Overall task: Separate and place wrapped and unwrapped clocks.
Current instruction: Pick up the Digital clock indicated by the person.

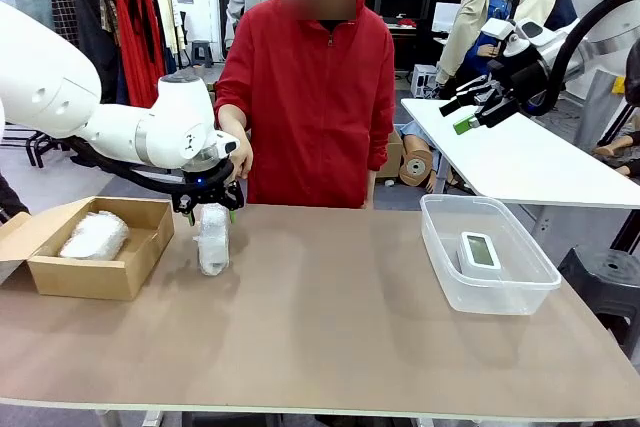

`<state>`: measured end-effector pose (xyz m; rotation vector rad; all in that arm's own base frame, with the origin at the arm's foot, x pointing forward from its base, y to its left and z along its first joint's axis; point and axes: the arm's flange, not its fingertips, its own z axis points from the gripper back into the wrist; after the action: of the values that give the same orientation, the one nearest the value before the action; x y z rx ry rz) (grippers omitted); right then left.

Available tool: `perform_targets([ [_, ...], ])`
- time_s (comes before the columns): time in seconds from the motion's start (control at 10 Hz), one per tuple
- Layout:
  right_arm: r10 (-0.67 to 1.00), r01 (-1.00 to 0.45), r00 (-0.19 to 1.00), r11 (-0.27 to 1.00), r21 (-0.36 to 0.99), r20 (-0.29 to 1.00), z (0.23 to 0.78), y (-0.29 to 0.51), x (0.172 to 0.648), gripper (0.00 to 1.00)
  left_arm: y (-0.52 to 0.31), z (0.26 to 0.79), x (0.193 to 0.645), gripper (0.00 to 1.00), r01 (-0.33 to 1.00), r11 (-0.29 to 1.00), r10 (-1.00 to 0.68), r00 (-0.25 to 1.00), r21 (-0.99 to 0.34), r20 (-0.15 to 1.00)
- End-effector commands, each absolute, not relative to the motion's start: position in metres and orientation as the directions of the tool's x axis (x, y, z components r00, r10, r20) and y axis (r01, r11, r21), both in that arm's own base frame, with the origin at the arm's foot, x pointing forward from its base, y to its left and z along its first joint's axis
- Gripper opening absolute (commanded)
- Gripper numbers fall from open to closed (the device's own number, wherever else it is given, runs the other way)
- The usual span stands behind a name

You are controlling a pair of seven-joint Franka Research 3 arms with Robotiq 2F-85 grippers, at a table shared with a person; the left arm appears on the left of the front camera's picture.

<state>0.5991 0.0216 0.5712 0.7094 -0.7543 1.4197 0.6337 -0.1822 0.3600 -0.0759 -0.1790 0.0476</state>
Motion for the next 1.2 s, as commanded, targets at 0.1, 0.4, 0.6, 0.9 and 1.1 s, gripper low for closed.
perform_targets([
  [0.1, 0.587, -0.999, 0.006, 0.031, -0.014, 0.810, 0.572, 0.022, 0.599, 1.00, -0.175, 0.350, 0.633, 1.00, -0.023, 0.995, 0.037, 0.989, -0.102, 0.143],
  [0.4, 0.587, -0.999, 0.006, 0.031, -0.014, 0.810, 0.572, 0.022, 0.599, 1.00, -0.179, 0.336, 0.630, 0.61, 0.050, 0.996, -0.042, 0.993, -0.075, 0.108],
  [0.6, 0.587, -0.999, 0.006, 0.031, -0.014, 0.810, 0.572, 0.022, 0.599, 1.00, -0.179, 0.336, 0.630, 0.22, 0.050, 0.996, -0.041, 0.993, -0.076, 0.108],
  [0.9, 0.587, -0.999, 0.006, 0.031, -0.014, 0.810, 0.572, 0.022, 0.599, 1.00, -0.182, 0.346, 0.628, 0.00, 0.061, 0.997, -0.054, 0.990, -0.052, 0.128],
  [1.1, 0.587, -0.999, 0.006, 0.031, -0.014, 0.810, 0.572, 0.022, 0.599, 1.00, -0.186, 0.360, 0.623, 0.00, 0.078, 0.995, -0.068, 0.986, -0.066, 0.152],
])
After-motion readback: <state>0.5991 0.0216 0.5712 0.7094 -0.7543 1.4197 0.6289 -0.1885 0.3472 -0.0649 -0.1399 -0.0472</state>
